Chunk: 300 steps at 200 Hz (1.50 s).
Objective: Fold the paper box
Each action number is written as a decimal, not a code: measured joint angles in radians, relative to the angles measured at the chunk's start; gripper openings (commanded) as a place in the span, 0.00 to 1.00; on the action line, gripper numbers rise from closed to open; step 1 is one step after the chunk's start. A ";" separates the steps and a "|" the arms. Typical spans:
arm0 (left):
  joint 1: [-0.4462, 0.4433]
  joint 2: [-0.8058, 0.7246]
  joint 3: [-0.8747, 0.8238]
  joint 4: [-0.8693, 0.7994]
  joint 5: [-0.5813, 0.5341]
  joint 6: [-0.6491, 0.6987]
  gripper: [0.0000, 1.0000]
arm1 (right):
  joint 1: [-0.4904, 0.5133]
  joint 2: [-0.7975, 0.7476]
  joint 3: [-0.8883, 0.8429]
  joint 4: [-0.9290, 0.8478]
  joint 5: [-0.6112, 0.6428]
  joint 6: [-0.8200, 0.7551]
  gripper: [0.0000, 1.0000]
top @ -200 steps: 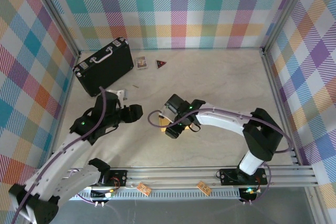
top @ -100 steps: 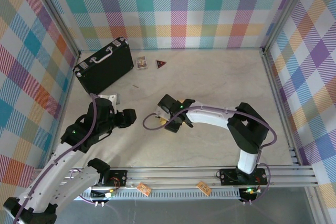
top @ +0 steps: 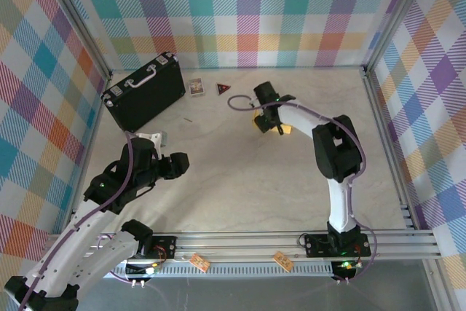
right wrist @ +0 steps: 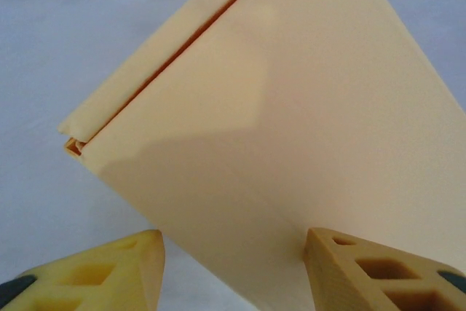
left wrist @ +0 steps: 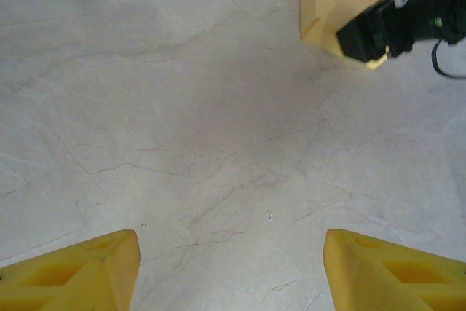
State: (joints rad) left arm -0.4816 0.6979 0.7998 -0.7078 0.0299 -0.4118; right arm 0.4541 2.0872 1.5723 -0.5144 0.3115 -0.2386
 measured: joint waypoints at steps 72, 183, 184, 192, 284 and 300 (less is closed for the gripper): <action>0.000 -0.008 -0.012 0.003 0.013 -0.003 0.67 | -0.223 0.163 0.270 -0.095 -0.025 0.010 0.54; 0.000 -0.045 -0.128 0.210 -0.183 0.035 0.97 | -0.254 -0.193 -0.036 -0.040 -0.185 0.180 0.75; 0.000 -0.046 -0.131 0.217 -0.188 0.040 0.97 | -0.254 -0.209 -0.047 -0.037 -0.185 0.184 0.76; 0.000 -0.048 -0.153 0.269 -0.218 0.062 0.98 | -0.251 -0.299 -0.122 0.009 -0.194 0.209 0.78; 0.010 0.067 -0.515 0.896 -0.513 0.420 0.99 | -0.250 -0.999 -1.085 0.592 -0.122 0.277 1.00; 0.048 0.129 -0.571 1.015 -0.527 0.459 0.98 | -0.258 -1.050 -1.175 0.684 -0.082 0.275 1.00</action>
State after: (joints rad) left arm -0.4332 0.8272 0.2283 0.3073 -0.4973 0.0475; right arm 0.1959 1.0370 0.3977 0.1692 0.2298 0.0364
